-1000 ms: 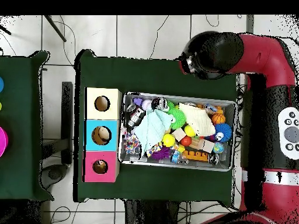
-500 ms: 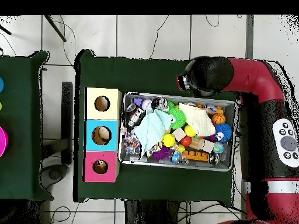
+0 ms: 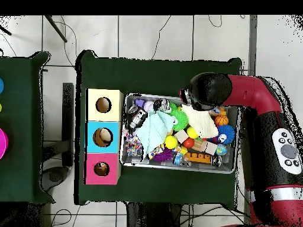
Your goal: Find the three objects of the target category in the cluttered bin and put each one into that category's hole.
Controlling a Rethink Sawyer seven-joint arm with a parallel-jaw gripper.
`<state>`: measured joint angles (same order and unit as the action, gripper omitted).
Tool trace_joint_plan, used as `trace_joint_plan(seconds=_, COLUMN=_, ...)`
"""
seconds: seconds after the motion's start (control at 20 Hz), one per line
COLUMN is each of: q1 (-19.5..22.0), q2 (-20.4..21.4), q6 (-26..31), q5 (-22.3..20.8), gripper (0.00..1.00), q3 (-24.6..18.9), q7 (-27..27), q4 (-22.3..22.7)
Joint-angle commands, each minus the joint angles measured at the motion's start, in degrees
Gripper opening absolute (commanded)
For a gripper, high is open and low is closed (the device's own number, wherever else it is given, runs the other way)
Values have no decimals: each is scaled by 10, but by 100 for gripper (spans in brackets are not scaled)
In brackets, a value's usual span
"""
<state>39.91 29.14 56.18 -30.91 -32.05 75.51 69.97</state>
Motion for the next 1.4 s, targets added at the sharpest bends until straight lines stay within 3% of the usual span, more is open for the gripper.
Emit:
trace_joint_plan(seconds=0.05, q1=-11, q2=-13, q6=-71, q5=19, gripper=100, q3=55, q7=151, q4=81)
trace_joint_plan(seconds=0.3, q1=-14, q2=-28, q6=-122, q5=30, gripper=100, q3=74, q7=157, q4=99)
trace_joint_plan(seconds=0.65, q1=-25, q2=-45, q6=-152, q5=46, gripper=100, q3=96, q7=149, q4=98)
trace_joint_plan(seconds=1.2, q1=-40, q2=-123, q6=-153, q5=76, gripper=100, q3=106, q7=112, q4=27)
trace_joint_plan(seconds=1.4, q1=-48, q2=-128, q6=-143, q5=88, gripper=100, q3=114, q7=108, q4=19)
